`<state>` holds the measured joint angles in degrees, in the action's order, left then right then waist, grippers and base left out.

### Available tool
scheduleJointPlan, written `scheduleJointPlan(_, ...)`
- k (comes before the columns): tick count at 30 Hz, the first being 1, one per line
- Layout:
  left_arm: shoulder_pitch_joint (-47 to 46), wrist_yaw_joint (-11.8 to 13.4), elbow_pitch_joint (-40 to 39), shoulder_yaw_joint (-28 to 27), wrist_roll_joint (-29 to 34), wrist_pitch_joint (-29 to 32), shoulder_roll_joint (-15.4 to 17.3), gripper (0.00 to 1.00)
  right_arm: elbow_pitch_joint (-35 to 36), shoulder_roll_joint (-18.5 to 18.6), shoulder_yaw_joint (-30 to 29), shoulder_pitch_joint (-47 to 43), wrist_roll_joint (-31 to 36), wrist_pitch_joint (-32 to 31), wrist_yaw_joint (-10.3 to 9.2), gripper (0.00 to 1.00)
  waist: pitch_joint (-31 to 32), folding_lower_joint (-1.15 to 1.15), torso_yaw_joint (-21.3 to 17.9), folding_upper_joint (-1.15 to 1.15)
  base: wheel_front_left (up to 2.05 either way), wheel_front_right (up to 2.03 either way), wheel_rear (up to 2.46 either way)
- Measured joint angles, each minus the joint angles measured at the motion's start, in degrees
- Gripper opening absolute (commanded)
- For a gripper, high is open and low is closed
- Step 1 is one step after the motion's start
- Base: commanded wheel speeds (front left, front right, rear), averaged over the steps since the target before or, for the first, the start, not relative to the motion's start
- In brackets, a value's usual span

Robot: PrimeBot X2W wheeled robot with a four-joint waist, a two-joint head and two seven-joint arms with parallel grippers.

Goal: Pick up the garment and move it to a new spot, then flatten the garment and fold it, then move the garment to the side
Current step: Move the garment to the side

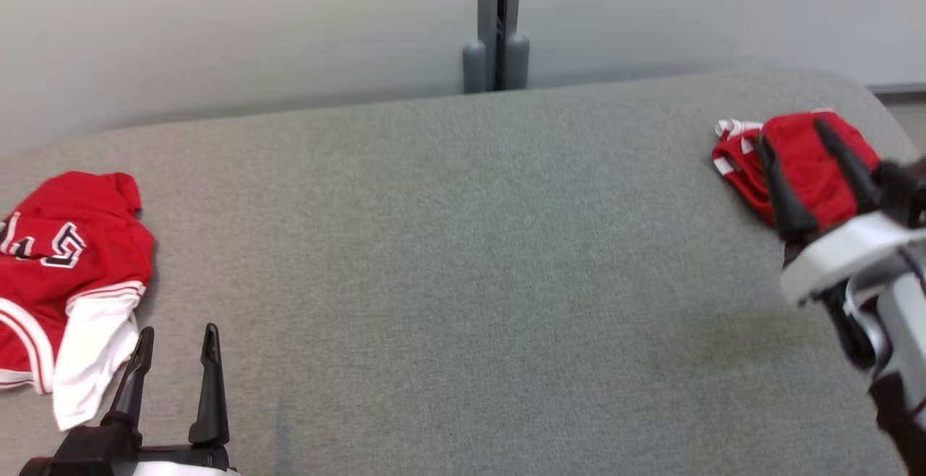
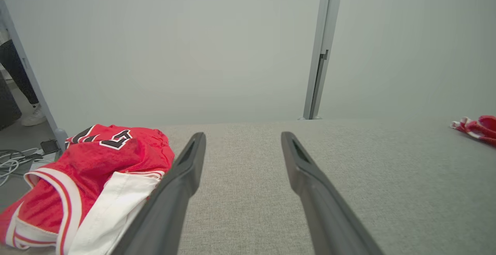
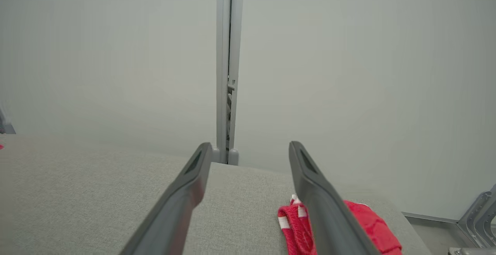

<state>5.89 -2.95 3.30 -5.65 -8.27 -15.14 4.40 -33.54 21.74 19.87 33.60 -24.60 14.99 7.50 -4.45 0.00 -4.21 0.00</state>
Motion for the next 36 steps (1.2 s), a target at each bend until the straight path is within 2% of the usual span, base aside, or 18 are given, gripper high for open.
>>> scheduleJointPlan(12, 1.0, -1.0, 2.9, 1.3, 1.1, 0.0, -0.3, 1.0, 13.7, -6.3, -11.5, -21.7, 5.0, 0.0, 0.0, 1.0, 6.2, 0.0, 4.1, 0.0, 0.0, 0.0, 0.0)
scheduleJointPlan(17, 1.0, -1.1, 3.6, 1.3, 1.1, 0.0, -0.2, 1.0, 18.0, -8.8, -13.9, -28.2, 6.6, 0.0, 0.0, 1.0, 7.6, 0.0, 5.2, 0.0, 0.0, 0.0, 0.0)
scheduleJointPlan(27, 1.9, -1.6, 5.6, 1.3, 1.6, 0.0, 0.2, 1.0, 21.7, -12.3, -16.6, -35.6, 7.1, 0.0, 0.0, 1.0, 9.1, 0.0, 6.2, 0.0, 0.0, 0.0, 0.0)
scheduleJointPlan(36, 2.1, -1.8, 6.7, 1.3, 1.6, 0.0, 0.2, 1.0, 22.0, -13.4, -17.7, -37.7, 7.5, 0.0, 0.0, 1.0, 9.2, 0.0, 6.2, 0.0, 0.0, 0.0, 0.0)
